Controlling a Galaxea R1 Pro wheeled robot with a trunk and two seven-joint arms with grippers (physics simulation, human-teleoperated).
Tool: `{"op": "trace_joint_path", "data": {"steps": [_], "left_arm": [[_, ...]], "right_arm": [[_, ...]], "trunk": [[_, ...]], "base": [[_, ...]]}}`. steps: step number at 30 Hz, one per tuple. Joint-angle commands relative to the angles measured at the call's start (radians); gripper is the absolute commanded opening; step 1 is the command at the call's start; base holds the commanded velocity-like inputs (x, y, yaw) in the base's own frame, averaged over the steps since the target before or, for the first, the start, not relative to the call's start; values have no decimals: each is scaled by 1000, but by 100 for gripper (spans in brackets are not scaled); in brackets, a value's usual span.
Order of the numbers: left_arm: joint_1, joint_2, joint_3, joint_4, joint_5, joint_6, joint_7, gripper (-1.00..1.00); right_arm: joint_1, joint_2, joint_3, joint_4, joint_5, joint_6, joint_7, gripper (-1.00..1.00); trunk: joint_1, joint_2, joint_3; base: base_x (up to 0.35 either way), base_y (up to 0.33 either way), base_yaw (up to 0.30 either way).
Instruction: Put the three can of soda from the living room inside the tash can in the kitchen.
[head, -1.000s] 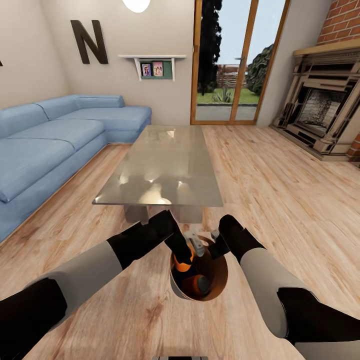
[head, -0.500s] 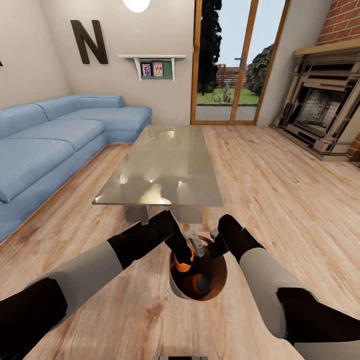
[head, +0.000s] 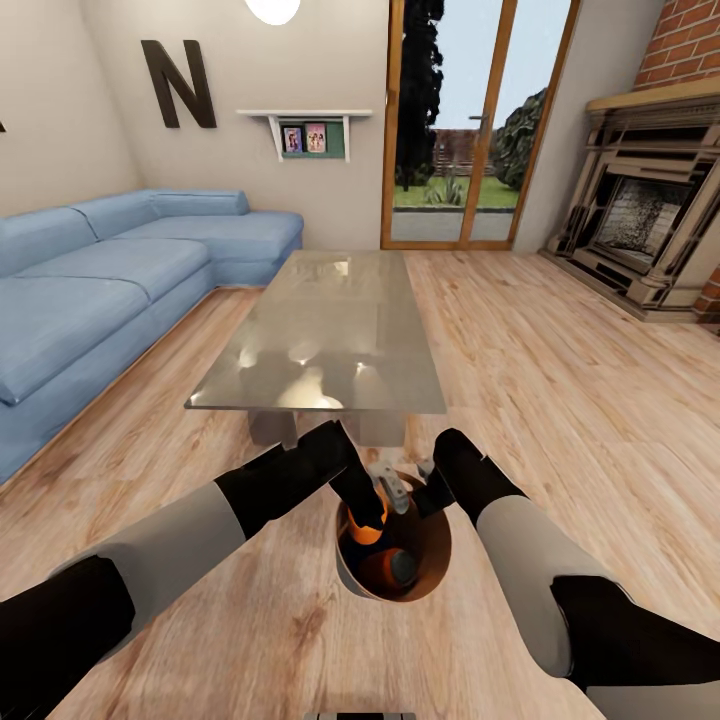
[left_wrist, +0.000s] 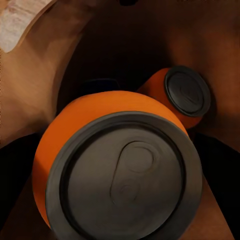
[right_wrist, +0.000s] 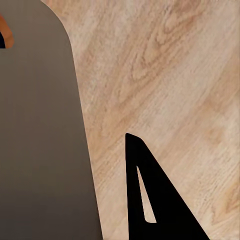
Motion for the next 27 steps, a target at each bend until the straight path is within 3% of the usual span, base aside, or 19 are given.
{"op": "trace_joint_path", "data": {"steps": [1,3,4,21,27], "left_arm": [[0,0,0,0,0,0,0,-100],[0,0,0,0,0,0,0,-100],[0,0,0,0,0,0,0,100],[0,5,-2,-1,3,0,-1,100],[0,14,0,-67,6,2,-8,100]], "right_arm": [[0,1,-1,0,-19,6,0,-100],[0,1,-1,0,-19,6,0,-100],[0,1,-1,0,-19,6,0,-100],[0,1,-1,1,-19,6,0,-100],[0,-5,-2,2,-22,6,0,-100]], "trunk": [[0,0,0],[0,0,0],[0,0,0],[0,0,0],[0,0,0]], "base": [[0,0,0],[0,0,0],[0,0,0],[0,0,0],[0,0,0]]}}
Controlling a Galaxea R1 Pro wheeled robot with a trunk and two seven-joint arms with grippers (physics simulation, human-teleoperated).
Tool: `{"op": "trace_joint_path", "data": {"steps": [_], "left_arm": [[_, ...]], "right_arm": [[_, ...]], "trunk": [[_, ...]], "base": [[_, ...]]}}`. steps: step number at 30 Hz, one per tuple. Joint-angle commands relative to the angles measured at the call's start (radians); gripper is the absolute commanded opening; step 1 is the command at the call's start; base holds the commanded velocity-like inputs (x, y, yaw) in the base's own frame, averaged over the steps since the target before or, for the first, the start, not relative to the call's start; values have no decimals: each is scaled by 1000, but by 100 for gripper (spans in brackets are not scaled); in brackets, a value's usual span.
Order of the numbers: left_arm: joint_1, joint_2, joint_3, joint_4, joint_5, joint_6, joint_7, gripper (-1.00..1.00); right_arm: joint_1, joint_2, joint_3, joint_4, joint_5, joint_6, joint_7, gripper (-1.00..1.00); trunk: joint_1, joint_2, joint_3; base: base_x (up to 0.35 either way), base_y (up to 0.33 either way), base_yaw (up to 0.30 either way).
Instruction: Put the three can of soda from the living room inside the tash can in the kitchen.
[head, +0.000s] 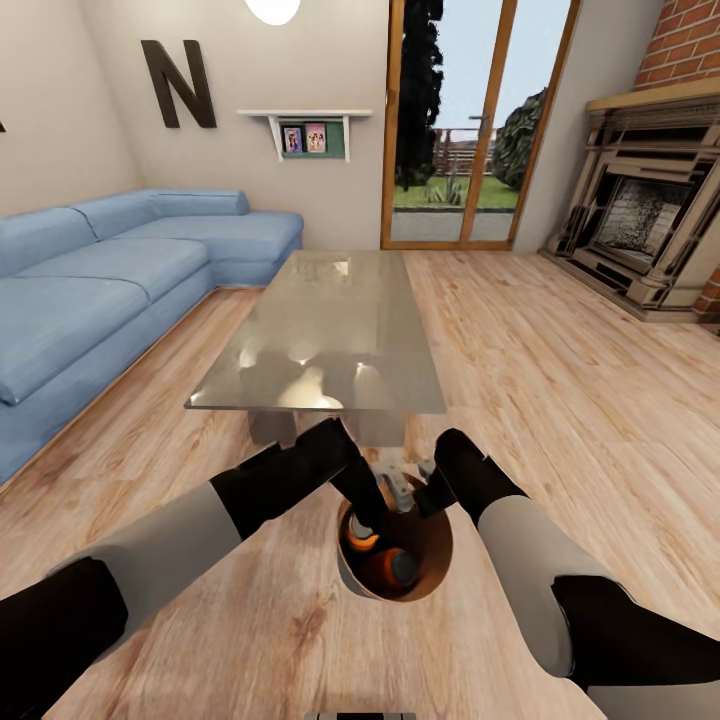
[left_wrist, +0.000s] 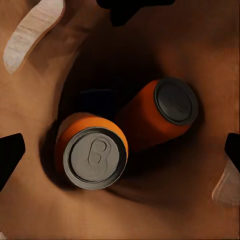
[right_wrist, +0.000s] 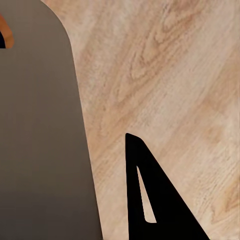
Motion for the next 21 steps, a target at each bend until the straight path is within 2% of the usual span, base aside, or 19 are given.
{"op": "trace_joint_path", "data": {"steps": [1,3,4,6,7,8,9,11,13,14,16,17,18,19,20,21], "left_arm": [[0,2,1,-17,0,1,-1,100],[1,16,3,-70,1,6,-3,100],[1,34,4,-112,2,9,-5,100],[1,86,6,-213,4,24,-18,100],[1,101,6,-238,4,31,-23,100],[1,144,8,-304,6,41,-36,100],[1,174,9,-341,7,41,-43,100],[1,206,11,-375,8,41,-48,100],[1,283,32,-437,10,41,-61,100],[1,299,41,-446,10,41,-63,100],[4,360,79,-467,10,41,-67,100],[9,372,89,-469,9,41,-66,100],[44,395,140,-464,4,41,-54,100],[62,398,170,-456,2,40,-40,100],[104,403,254,-433,0,11,9,100],[129,404,305,-420,1,-13,45,100]], "right_arm": [[0,-1,-2,0,-22,6,0,-100],[0,-3,-2,0,-23,6,0,-100],[0,-4,-3,0,-23,6,0,-100],[0,-5,-3,0,-24,6,0,-100],[0,-5,-4,0,-24,6,0,-100],[0,-5,-4,0,-24,6,0,-100],[0,-5,-4,0,-24,6,-1,-100],[0,-6,-5,0,-23,6,-1,-100],[0,-6,-6,0,-23,6,0,-100],[0,-7,-7,0,-23,6,0,-100],[0,-7,-11,0,-24,6,0,-100],[0,-7,-12,1,-24,6,0,-100],[0,-7,-15,0,-24,6,0,-100],[0,-8,-16,0,-24,6,0,-100],[0,-10,-17,0,-24,6,0,-100],[0,-12,-18,0,-25,6,0,-100]], "trunk": [[0,0,0],[0,0,0],[0,0,0],[0,0,0],[0,0,0],[0,0,0],[0,0,0],[0,0,0],[0,0,0],[0,0,0],[0,0,0],[0,0,0],[0,0,0],[0,0,0],[0,0,0],[0,0,0]], "base": [[0,0,0],[0,0,0],[0,0,0],[0,0,0],[0,0,0],[0,0,0],[0,0,0],[0,0,0],[0,0,0],[0,0,0],[0,0,0],[0,0,0],[0,0,0],[0,0,0],[0,0,0],[0,0,0]]}}
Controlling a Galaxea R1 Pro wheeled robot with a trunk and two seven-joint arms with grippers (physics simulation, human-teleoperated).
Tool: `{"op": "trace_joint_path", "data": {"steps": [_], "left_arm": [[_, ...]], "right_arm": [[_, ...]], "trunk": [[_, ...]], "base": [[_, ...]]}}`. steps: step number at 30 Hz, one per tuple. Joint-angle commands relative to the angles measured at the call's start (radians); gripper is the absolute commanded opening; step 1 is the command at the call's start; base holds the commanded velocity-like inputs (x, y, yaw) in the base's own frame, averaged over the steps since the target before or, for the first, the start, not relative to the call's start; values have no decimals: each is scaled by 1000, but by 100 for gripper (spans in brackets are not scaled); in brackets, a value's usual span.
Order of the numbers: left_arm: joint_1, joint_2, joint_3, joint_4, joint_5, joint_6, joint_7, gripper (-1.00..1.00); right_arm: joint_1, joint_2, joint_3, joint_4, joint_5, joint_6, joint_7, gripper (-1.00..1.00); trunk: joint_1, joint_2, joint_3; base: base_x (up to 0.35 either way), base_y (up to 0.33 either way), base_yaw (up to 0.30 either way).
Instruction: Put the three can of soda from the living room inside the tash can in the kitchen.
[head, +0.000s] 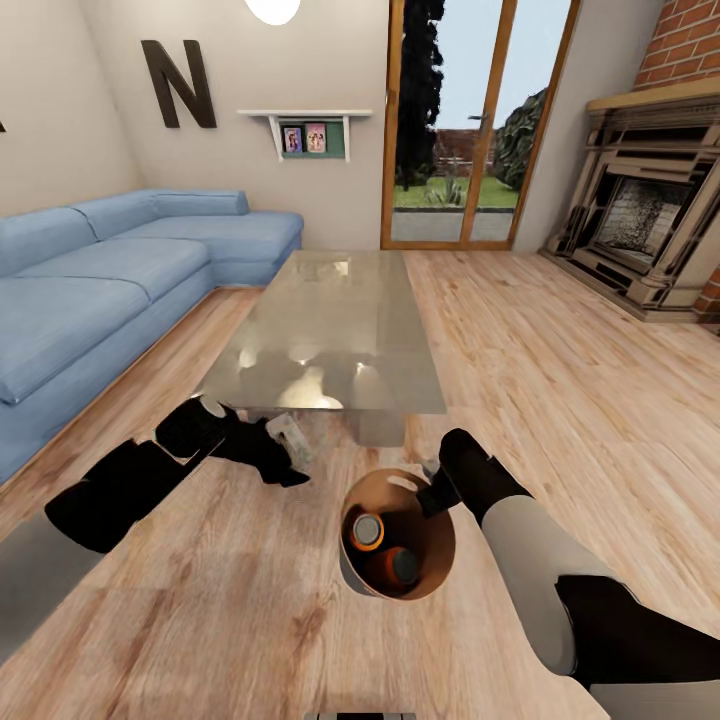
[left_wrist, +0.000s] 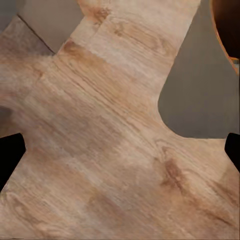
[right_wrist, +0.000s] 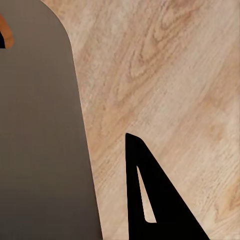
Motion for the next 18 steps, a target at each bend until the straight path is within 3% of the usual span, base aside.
{"op": "trace_joint_path", "data": {"steps": [1,4,5,6,9,10,12,13,16,17,18], "left_arm": [[29,0,56,14,4,-28,41,100],[218,-27,368,112,9,-241,257,100],[242,-37,407,130,10,-273,277,100],[280,-58,468,167,11,-334,306,100],[348,-103,563,256,12,-465,344,100],[361,-108,578,272,13,-488,350,100],[425,-123,619,323,14,-591,389,100],[436,-126,623,328,14,-610,398,100],[477,-149,635,344,13,-683,448,100],[480,-152,636,345,13,-689,454,100],[487,-160,638,349,12,-701,466,100]], "right_arm": [[0,-3,-2,0,-17,5,0,-100],[0,-25,-4,0,-23,5,1,-100],[0,-30,-5,0,-24,5,1,-100],[0,-42,-5,0,-25,5,3,-100],[0,-90,-16,2,-28,5,9,-100],[0,-99,-27,2,-29,5,9,-100],[-1,-153,-106,10,-29,5,12,-100],[-1,-166,-118,13,-29,5,12,-100],[-3,-244,-154,65,-29,5,12,-100],[-4,-256,-156,77,-29,5,12,-100],[-5,-292,-161,106,-29,5,14,-100]], "trunk": [[0,0,0],[0,0,0],[0,0,0],[0,0,0],[0,0,0],[0,0,0],[0,0,0],[0,0,0],[0,0,0],[0,0,0],[0,0,0]], "base": [[0,0,0],[0,0,0],[0,0,0],[0,0,0],[0,0,0],[0,0,0],[0,0,0],[0,0,0],[0,0,0],[0,0,0],[0,0,0]]}}
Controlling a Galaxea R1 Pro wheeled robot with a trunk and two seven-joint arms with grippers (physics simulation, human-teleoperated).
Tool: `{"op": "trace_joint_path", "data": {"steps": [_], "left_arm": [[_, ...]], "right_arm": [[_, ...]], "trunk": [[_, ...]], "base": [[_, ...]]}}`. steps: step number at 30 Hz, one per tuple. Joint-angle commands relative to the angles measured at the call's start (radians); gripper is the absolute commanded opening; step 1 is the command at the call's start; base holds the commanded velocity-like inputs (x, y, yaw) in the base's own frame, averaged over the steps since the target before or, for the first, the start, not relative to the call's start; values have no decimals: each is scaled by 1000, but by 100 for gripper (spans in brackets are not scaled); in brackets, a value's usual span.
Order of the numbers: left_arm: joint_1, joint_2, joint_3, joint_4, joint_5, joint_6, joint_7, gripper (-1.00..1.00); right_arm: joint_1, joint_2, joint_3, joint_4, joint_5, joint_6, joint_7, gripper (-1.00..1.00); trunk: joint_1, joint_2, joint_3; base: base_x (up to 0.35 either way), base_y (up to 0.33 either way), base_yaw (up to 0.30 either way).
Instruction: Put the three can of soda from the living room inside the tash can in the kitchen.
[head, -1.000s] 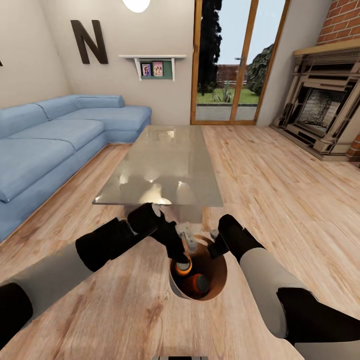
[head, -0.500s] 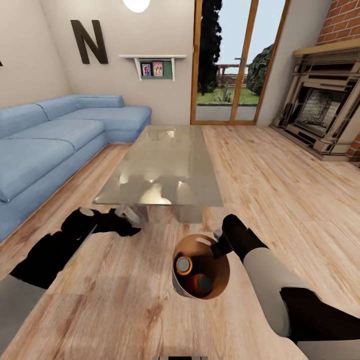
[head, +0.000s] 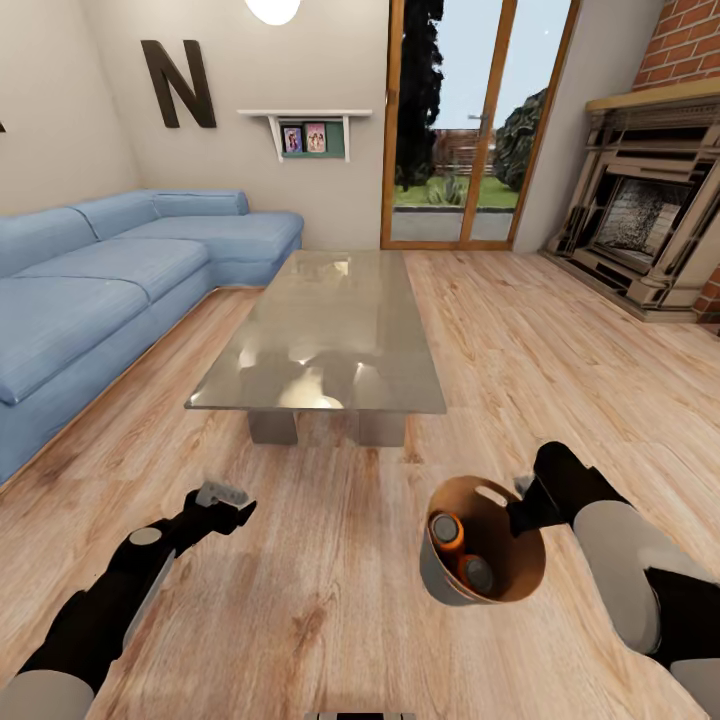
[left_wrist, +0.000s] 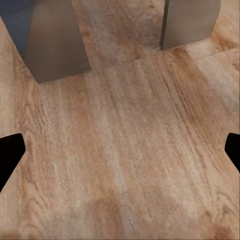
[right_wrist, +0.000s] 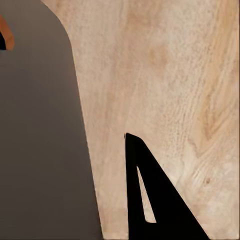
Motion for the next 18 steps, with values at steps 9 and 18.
{"op": "trace_joint_path", "data": {"steps": [9,18], "left_arm": [[6,-11,3,58,1,-44,16,100],[6,-11,2,67,0,-57,17,100]], "right_arm": [[-10,-87,-8,38,-29,5,3,-100],[-18,-127,4,98,-15,5,-8,-100]], "trunk": [[0,0,0],[0,0,0]], "base": [[0,0,0],[0,0,0]]}}
